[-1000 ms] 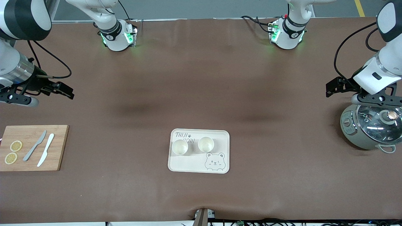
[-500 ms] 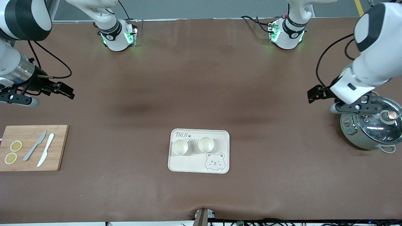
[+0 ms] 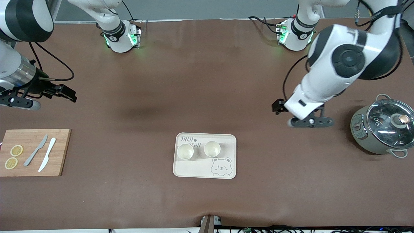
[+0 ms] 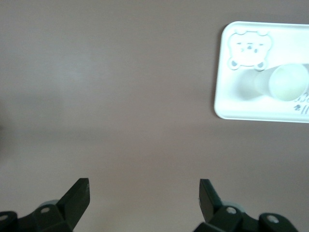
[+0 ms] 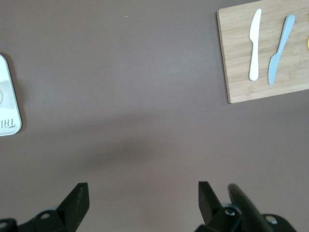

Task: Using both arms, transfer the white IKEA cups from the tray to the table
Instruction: 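Reach the left gripper over the white cup on the tray, then lower the left gripper around the cup and close it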

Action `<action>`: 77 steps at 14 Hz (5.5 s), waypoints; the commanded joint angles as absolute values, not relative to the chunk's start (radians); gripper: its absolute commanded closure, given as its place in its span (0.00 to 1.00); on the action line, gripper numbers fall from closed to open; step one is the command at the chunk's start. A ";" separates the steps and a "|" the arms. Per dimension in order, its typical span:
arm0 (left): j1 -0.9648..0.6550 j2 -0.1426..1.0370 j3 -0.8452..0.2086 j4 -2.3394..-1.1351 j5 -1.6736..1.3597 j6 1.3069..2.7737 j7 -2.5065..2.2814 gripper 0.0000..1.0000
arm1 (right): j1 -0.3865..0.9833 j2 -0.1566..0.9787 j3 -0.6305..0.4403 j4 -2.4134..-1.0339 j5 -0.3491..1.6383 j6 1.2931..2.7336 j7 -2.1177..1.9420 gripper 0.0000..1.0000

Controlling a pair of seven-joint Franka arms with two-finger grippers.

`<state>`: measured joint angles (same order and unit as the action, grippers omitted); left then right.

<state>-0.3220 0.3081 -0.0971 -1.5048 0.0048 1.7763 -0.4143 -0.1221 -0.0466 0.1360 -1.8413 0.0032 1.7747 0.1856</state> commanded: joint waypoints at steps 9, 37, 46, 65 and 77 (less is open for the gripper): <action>-0.452 0.590 -0.084 -1.241 0.005 1.867 -0.534 0.00 | -0.138 -0.072 0.149 -1.864 -0.002 1.781 0.173 0.00; -0.621 1.011 0.021 -0.977 0.002 2.141 -0.518 0.00 | -0.135 -0.072 0.150 -1.864 -0.002 1.781 0.173 0.00; -0.623 1.042 0.021 -0.977 0.002 2.152 -0.520 0.00 | -0.135 -0.071 0.150 -1.864 -0.002 1.784 0.173 0.00; -0.647 1.081 0.049 -0.977 0.002 2.227 -0.552 0.22 | -0.129 -0.071 0.152 -1.864 -0.002 1.784 0.173 0.00; -0.652 1.083 0.048 -0.977 -0.002 2.243 -0.592 1.00 | -0.129 -0.071 0.152 -1.864 -0.002 1.789 0.173 0.00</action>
